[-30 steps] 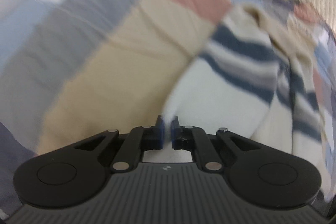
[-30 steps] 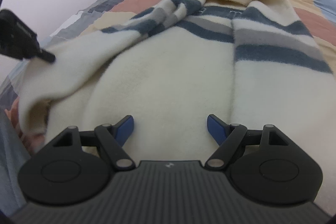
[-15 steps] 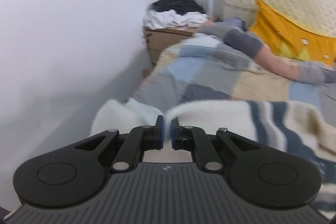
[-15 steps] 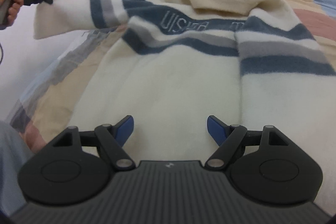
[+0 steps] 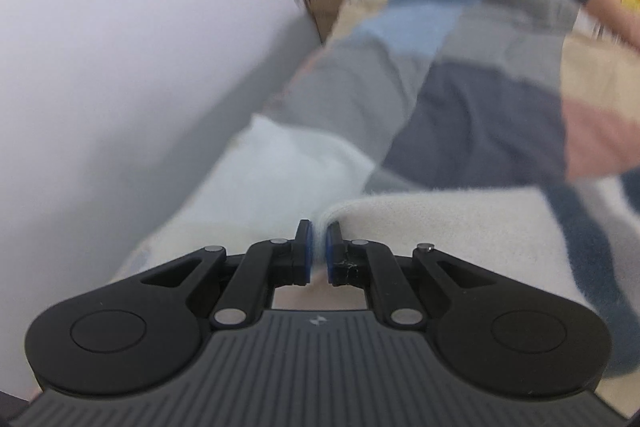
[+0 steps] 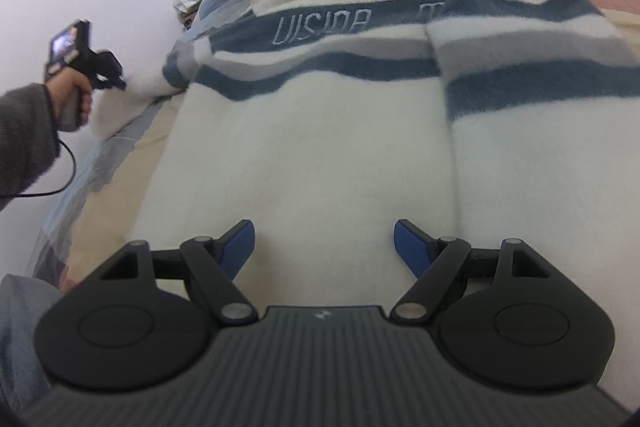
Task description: Fold large clothes
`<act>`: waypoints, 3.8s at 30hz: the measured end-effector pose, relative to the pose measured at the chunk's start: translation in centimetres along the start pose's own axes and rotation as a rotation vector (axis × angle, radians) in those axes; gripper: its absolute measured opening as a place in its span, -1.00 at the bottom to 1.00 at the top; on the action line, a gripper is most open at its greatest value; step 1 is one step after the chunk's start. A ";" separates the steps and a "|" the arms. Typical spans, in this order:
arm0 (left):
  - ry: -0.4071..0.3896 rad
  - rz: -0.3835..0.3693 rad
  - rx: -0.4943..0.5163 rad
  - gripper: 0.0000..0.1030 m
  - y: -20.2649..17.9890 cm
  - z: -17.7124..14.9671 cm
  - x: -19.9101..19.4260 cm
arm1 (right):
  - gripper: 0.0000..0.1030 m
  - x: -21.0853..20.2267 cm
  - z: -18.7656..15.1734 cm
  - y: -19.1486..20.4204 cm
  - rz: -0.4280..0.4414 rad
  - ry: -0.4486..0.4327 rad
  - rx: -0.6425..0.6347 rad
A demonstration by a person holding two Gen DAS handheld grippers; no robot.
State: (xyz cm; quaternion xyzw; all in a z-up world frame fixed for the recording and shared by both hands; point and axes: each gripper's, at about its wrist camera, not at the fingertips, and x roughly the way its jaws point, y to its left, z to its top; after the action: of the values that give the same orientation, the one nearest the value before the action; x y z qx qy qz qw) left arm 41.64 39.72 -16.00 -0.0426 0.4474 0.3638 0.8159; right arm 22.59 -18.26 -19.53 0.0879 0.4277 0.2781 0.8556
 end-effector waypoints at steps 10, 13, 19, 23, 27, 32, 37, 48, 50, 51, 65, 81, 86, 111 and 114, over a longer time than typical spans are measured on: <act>-0.072 -0.111 -0.020 -0.59 1.8 -3.0 -0.7 | 0.57 0.4 0.3 -0.3 0.023 -0.003 -0.027; -0.082 -0.117 -0.021 -0.43 2.3 -3.9 -4.0 | 0.53 0.2 0.3 -0.3 0.024 -0.010 -0.027; -0.149 -0.263 0.000 -0.24 1.4 -6.7 -14.0 | 0.53 -1.0 0.7 -0.3 0.004 -0.046 -0.039; -0.226 -0.386 0.055 -0.14 0.1 -9.1 -21.0 | 0.53 -2.4 1.0 -0.5 -0.032 -0.100 -0.049; -0.224 -0.547 0.098 -0.14 -1.6 -12.8 -26.4 | 0.53 -4.1 1.1 -0.7 -0.081 -0.164 -0.048; -0.229 -0.665 0.179 -0.14 -5.5 -17.0 -31.4 | 0.53 -7.4 0.9 -1.1 -0.173 -0.263 -0.051; -0.249 -0.770 0.246 -0.13 -10.5 -20.4 -35.5 | 0.53 -10.0 0.5 -2.2 -0.236 -0.315 -0.019; -0.097 -0.919 0.162 -0.14 -20.4 -20.6 -38.3 | 0.53 -12.0 0.6 -6.2 -0.309 -0.355 0.136; -0.121 -0.908 0.186 -0.14 -21.7 -21.8 -38.1 | 0.53 -12.3 0.4 -6.8 -0.323 -0.359 0.162; -0.125 -0.908 0.205 -0.14 -22.0 -22.4 -37.7 | 0.53 -12.3 0.2 -7.2 -0.326 -0.357 0.177; 0.060 -0.850 0.301 -0.14 -25.0 -31.7 -28.1 | 0.53 -9.9 -1.6 -11.7 -0.224 -0.296 0.446; 0.044 -0.860 0.269 -0.14 -24.3 -31.7 -28.0 | -0.79 -11.3 0.8 -11.5 -0.375 -0.318 0.382; 0.028 -0.853 0.308 -0.14 -24.7 -31.8 -28.4 | -0.79 -13.0 4.0 -16.0 -0.466 -0.276 0.412; 0.061 -1.055 0.237 -0.13 -26.7 -29.0 -26.1 | -0.57 -8.1 15.4 -32.3 -0.886 -0.327 0.374; 0.065 -1.064 0.224 -0.12 -27.1 -29.0 -25.4 | -0.43 -7.8 14.9 -33.0 -0.870 -0.364 0.373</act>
State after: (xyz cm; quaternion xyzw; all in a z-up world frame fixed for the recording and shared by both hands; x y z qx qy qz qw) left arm 29.99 -5.69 -20.86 -0.1870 0.4252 -0.1507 0.8727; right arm 43.71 -48.63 -17.77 0.1000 0.3109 -0.2051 0.9227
